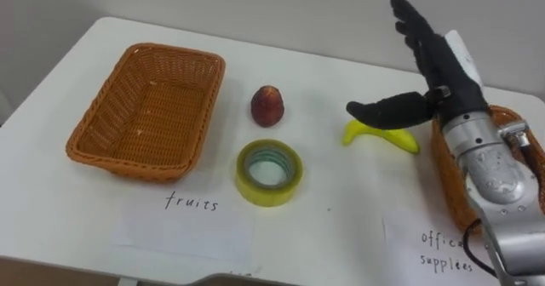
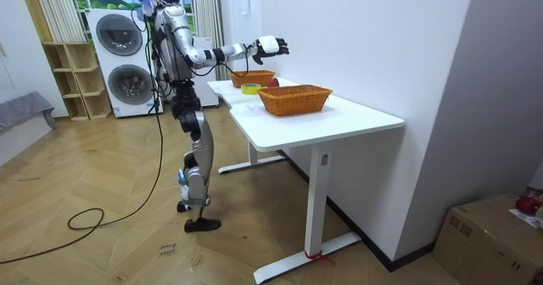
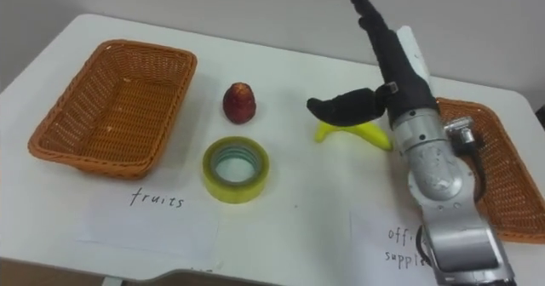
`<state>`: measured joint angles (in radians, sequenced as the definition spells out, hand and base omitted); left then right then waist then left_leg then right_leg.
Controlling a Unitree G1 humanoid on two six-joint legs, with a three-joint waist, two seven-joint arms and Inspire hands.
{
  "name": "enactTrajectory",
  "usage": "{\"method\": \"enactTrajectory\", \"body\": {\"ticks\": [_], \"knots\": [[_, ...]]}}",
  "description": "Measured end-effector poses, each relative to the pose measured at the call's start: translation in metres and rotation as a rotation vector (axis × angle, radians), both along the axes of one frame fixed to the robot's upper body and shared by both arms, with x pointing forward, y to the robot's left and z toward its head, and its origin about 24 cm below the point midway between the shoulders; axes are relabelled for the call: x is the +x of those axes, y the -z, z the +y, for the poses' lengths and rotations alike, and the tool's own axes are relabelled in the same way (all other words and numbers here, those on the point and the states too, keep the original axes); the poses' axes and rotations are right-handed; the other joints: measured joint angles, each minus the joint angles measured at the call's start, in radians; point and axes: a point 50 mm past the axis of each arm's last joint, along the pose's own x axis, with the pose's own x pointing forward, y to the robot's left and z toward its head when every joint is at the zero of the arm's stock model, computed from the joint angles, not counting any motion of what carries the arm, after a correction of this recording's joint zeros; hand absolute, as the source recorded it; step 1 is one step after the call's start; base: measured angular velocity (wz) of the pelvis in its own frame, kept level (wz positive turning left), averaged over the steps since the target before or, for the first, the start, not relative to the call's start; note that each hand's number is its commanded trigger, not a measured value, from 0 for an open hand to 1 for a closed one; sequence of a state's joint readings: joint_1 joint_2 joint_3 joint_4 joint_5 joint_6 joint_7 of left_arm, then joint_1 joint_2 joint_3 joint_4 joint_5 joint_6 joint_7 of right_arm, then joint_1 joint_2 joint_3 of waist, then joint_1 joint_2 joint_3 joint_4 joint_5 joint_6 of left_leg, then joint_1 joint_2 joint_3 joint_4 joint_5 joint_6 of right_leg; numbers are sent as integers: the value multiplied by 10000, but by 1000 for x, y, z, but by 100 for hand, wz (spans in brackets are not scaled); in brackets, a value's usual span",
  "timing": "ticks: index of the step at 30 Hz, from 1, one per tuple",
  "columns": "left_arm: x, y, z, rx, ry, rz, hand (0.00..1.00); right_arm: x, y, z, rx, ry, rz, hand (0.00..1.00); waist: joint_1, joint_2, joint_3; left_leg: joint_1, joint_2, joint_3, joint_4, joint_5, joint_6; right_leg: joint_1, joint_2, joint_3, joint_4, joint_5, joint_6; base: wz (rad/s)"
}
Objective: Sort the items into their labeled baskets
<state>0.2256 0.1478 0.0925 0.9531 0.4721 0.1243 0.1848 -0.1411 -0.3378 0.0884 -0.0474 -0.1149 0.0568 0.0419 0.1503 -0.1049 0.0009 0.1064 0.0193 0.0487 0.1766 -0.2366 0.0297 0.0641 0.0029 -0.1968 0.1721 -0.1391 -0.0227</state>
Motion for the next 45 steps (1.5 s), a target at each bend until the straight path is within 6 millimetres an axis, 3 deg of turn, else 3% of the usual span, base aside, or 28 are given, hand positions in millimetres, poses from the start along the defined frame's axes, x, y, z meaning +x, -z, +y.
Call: {"method": "enactTrajectory", "body": {"ticks": [9,19,25,34,45], "knots": [[2,0,-2,15,214,-55,0,-1,10,19,249,-555,397,0,241,-7,3,-100,5,44,22,0,0,-83,-6,3,-27,0,1,0],[-1,-1,-1,230,144,-95,0,-2,25,33,733,-895,1010,0,237,-20,24,-317,9,30,28,-4,-4,-253,-10,-77,-10,4,-2,1],[0,0,-3,164,236,-70,0,-2,30,34,757,-942,1260,0,349,-3,32,-432,10,-3,98,-4,-4,-368,-23,-79,-22,7,-6,0],[-4,2,-4,78,193,198,0,-4,58,37,728,-864,2412,0,471,75,86,-428,-1,-144,109,1,-2,-295,-87,-250,-60,5,-4,3],[-7,3,-7,43,113,355,0,0,56,38,698,-970,2420,0,500,36,82,-463,-27,-226,70,1,-2,-289,-83,-302,-44,4,-1,1]]}}
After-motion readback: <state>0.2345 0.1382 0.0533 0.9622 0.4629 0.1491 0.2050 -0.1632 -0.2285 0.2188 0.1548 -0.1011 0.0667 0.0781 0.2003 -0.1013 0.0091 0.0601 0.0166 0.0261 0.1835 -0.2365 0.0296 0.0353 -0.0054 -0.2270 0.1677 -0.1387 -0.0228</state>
